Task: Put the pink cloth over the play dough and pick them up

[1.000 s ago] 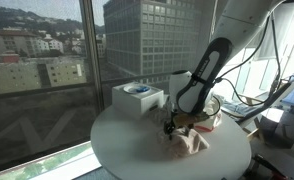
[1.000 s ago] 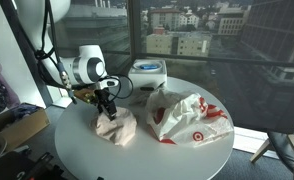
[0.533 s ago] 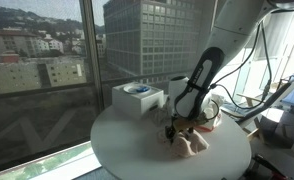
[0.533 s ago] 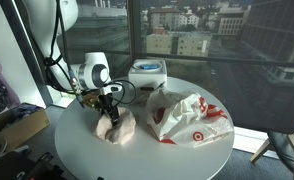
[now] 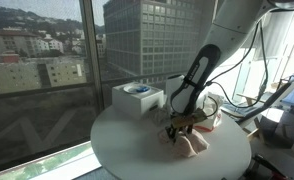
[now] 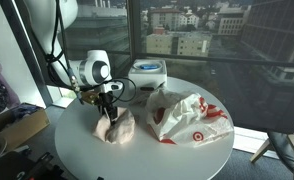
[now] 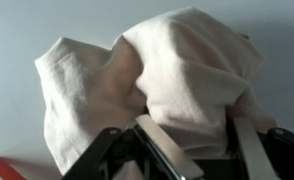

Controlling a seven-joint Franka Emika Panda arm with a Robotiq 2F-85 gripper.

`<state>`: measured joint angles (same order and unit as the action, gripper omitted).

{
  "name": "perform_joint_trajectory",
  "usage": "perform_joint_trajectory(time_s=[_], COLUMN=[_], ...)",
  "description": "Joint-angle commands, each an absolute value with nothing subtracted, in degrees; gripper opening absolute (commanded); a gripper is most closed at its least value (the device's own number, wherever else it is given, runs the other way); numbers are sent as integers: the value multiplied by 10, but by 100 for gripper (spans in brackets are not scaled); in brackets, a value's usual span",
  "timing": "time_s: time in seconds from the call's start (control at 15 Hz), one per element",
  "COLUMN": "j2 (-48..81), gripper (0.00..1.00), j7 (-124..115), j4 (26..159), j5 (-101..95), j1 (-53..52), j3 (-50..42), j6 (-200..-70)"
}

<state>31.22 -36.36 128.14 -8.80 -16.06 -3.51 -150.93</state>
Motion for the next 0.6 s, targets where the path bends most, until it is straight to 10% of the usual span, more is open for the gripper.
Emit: perform_joint_trajectory(time_s=[0.0, 0.53], j2=[280, 72], gripper=[34, 34], j7=[-359, -363], j4=[1265, 1302], j5=[-75, -146], j1=[-170, -177], j3=[-37, -6], j6=[-1433, -1327])
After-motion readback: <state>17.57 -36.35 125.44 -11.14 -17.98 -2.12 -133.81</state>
